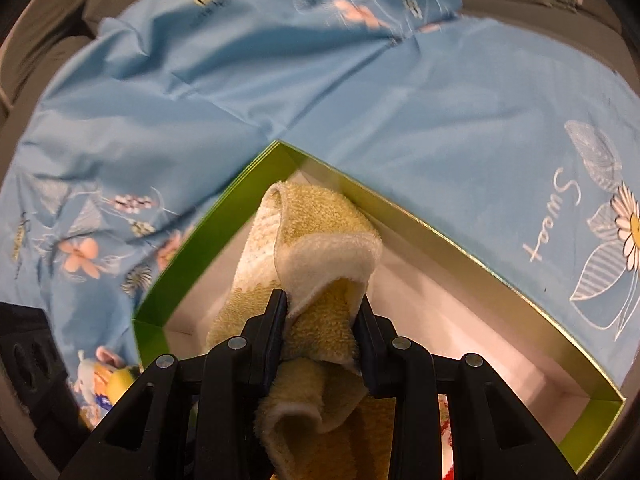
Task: Organize soft objects
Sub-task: 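Carry the cream towel into the green box and open the right gripper, then move the right gripper back to the pile toward the mauve cloth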
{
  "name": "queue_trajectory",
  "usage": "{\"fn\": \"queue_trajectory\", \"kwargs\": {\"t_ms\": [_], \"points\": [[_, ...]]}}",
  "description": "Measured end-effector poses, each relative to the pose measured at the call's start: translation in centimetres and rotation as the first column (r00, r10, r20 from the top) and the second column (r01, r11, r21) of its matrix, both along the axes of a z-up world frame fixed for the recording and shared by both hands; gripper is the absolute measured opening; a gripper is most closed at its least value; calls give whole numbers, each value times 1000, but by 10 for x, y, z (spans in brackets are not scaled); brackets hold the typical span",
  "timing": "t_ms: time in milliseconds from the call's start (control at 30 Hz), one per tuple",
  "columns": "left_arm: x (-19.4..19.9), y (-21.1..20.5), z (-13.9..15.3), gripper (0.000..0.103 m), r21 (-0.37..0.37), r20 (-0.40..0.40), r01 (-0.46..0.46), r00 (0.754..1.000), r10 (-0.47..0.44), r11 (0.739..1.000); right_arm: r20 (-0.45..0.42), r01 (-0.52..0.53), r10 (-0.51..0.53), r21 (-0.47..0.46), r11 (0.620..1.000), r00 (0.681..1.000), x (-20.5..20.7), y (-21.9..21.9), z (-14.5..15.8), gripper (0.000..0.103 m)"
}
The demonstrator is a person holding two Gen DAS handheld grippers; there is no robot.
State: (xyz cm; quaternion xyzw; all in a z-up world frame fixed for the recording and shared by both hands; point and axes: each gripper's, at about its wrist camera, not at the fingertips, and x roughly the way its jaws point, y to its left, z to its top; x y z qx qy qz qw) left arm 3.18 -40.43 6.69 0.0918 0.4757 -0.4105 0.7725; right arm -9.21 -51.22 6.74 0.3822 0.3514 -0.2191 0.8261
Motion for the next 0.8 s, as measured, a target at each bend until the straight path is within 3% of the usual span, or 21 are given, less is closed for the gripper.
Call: {"fn": "queue_trajectory", "kwargs": {"t_ms": [100, 200, 233, 300, 333, 400, 500, 533, 600, 700, 800], "points": [[5, 4, 0, 33, -11, -12, -3, 1000, 3, 1000, -32, 11, -10, 20, 1000, 999, 3, -3, -9, 35], [3, 13, 9, 41, -35, -3, -13, 1000, 13, 999, -27, 10, -9, 14, 1000, 1000, 0, -2, -5, 38], [1, 20, 16, 46, -51, 11, -21, 1000, 21, 998, -25, 8, -8, 3, 1000, 1000, -1, 0, -2, 42], [-2, 30, 24, 57, -71, 33, -43, 998, 45, 997, -17, 15, -15, -26, 1000, 1000, -5, 3, 6, 61], [-5, 42, 32, 62, -102, 53, -62, 996, 68, 993, -10, 18, -19, -47, 999, 1000, -7, 6, 11, 65], [-7, 58, 41, 67, -144, 69, -90, 993, 101, 985, 8, 28, -27, -82, 996, 1000, -13, 11, 21, 75], [-10, 86, 50, 79, -176, 67, -143, 985, 157, 974, 64, 30, -23, -116, 993, 998, -22, 18, 35, 75], [-12, 100, 53, 79, -189, 70, -158, 982, 174, 969, 79, 29, -20, -125, 992, 997, -25, 20, 39, 76], [-18, 121, 57, 79, -200, 81, -180, 977, 199, 963, 111, 31, -15, -145, 989, 994, -30, 28, 48, 87], [-27, 159, 58, 83, -216, 87, -237, 961, 261, 947, 151, 30, -3, -178, 984, 988, -37, 43, 59, 89], [-33, 191, 55, 96, -211, 93, -290, 945, 314, 934, 179, -25, 64, -212, 977, 982, -40, 64, 70, 89]]}}
